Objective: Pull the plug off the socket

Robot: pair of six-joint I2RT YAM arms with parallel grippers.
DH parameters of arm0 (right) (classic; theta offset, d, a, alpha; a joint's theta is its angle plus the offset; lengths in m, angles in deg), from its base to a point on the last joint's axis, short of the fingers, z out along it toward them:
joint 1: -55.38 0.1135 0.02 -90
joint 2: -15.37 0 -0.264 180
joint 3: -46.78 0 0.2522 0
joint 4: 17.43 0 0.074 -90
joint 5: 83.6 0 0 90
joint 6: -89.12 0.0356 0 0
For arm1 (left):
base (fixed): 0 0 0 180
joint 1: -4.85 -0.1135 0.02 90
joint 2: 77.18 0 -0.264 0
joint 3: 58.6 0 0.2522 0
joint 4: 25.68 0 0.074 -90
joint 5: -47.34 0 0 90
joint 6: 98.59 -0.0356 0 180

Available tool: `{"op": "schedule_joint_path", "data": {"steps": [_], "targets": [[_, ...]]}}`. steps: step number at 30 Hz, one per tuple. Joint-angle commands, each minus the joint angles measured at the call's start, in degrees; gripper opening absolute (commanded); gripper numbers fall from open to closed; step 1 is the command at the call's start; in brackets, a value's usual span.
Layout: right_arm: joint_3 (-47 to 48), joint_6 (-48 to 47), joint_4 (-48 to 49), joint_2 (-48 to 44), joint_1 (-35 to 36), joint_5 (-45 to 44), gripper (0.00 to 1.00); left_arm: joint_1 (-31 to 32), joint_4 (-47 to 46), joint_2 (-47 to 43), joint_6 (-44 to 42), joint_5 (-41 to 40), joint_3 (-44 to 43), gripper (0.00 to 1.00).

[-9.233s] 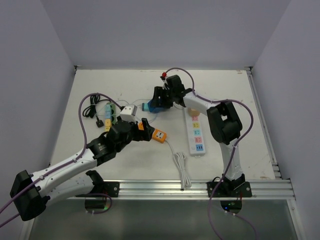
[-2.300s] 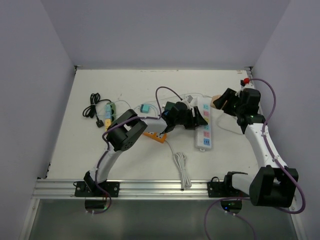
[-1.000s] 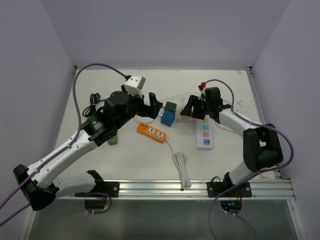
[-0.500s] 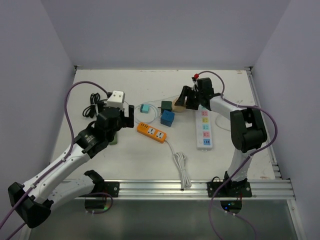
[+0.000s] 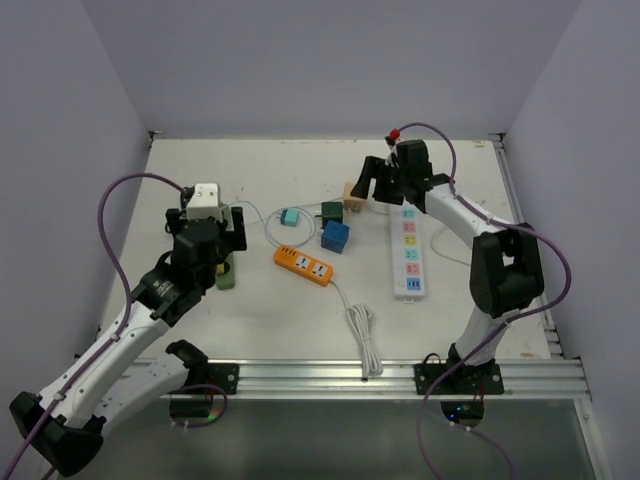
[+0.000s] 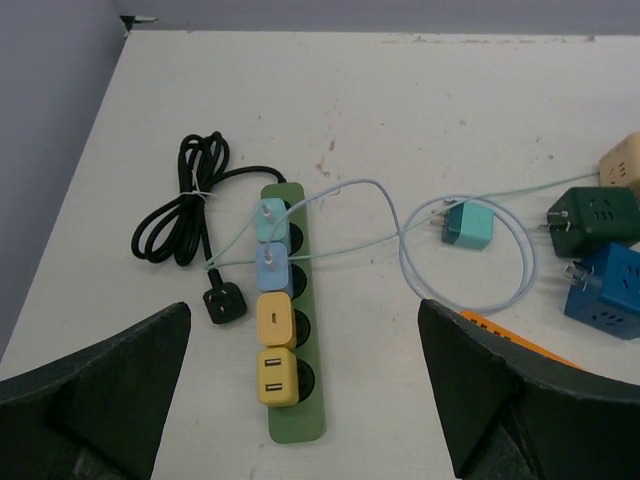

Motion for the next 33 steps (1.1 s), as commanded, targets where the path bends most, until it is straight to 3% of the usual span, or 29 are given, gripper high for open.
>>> {"op": "schedule_joint_path", "data": {"steps": [1, 11, 18, 26, 33], "targets": [[1.03, -2.71, -0.96, -6.64, 4.63, -3.02, 0.79, -0.82, -2.15, -4.32, 0.85, -5.49, 1.04, 1.0], [5.33, 1.33, 2.37, -2.7, 23.71, -11.99, 0.68, -1.35, -4.0, -13.47, 2.61, -12.78, 3.07, 1.0], [19.19, 3.79, 0.62, 9.16, 35.83, -14.98, 0.67, -1.35, -5.85, -19.09, 2.7, -14.46, 4.82, 1.0], [36.69, 5.82, -4.21, 25.14, 42.79, -17.61, 0.68, -1.35, -6.29, -19.81, 2.35, -13.67, 5.09, 1.0], [45.32, 6.26, -7.29, 32.89, 46.22, -24.64, 0.68, -1.35, -6.37, -19.81, 2.0, -12.18, 5.0, 1.0]]}}
